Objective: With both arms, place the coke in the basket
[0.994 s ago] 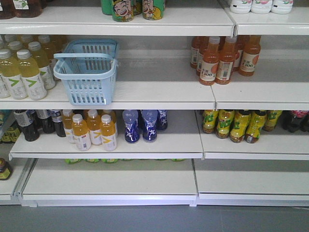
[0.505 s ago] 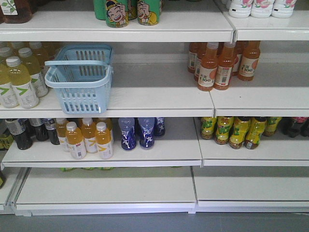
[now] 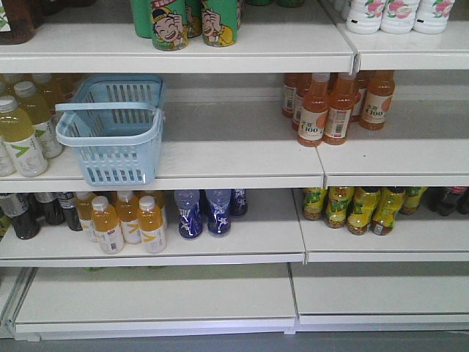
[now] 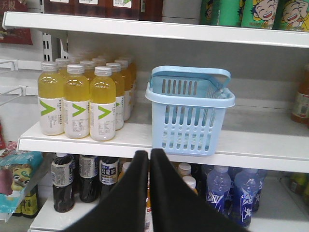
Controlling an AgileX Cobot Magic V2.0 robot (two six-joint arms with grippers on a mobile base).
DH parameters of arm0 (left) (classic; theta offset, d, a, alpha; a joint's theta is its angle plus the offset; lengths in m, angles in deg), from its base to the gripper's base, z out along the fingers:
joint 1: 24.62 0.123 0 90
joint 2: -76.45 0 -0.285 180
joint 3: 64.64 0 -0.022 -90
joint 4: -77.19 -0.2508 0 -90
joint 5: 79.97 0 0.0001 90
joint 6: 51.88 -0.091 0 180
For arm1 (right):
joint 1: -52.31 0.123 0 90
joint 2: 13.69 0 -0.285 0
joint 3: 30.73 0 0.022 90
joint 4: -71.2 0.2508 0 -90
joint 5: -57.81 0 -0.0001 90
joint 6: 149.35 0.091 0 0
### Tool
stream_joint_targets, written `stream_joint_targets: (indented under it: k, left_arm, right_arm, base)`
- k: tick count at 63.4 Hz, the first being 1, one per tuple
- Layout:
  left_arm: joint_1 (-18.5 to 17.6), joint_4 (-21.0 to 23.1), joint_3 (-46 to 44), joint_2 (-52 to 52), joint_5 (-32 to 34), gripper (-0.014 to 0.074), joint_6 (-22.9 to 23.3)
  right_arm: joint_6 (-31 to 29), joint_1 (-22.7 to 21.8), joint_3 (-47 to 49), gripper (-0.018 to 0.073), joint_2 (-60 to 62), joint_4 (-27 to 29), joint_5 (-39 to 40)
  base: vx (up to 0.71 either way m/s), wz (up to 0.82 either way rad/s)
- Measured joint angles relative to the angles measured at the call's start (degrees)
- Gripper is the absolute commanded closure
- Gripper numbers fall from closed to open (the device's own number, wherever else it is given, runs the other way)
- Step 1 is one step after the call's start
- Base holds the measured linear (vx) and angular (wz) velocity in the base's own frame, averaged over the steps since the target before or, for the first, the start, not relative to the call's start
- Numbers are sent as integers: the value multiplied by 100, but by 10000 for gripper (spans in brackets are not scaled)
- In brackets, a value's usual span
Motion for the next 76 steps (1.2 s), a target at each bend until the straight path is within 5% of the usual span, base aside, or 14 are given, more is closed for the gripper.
stream_joint_targets:
  k: [76]
  left_arm:
    - [0, 0, 0, 0, 0, 603, 0]
  right_arm:
    - [0, 0, 0, 564, 0, 0, 0]
  base:
    - [4, -1]
